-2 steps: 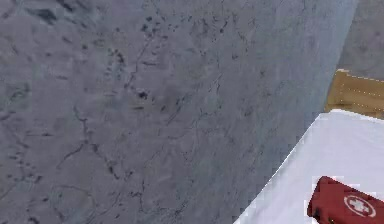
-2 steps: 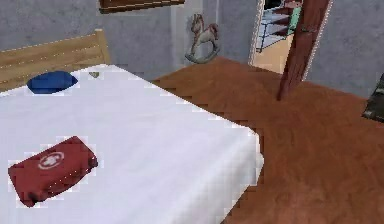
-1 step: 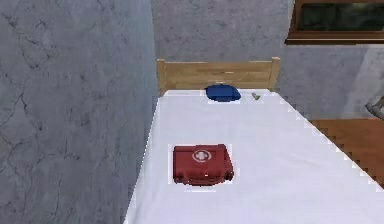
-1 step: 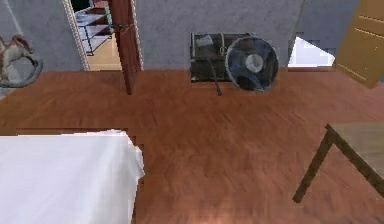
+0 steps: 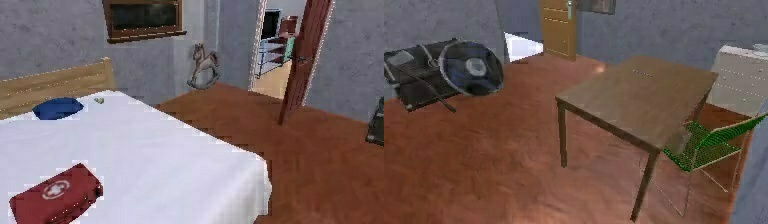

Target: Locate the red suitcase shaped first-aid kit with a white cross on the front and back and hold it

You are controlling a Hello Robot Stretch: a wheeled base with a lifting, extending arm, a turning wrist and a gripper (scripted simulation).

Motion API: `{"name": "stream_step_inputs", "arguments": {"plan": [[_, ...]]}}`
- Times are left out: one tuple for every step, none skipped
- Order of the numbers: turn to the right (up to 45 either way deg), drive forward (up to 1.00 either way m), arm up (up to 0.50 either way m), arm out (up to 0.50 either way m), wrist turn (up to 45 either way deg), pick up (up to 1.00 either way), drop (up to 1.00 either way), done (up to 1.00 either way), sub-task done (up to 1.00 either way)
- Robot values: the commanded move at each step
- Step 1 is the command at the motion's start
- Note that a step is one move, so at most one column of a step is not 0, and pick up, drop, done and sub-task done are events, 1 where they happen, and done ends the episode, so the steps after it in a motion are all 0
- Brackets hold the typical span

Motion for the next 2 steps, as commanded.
{"name": "stream_step_inputs", "arguments": {"plan": [[45.0,0.00,0.00,0.00,0.0,0.00,0.00,0.00,0.00],[33.0,0.00,0.00,0.00,0.0,0.00,0.00,0.00,0.00]]}}
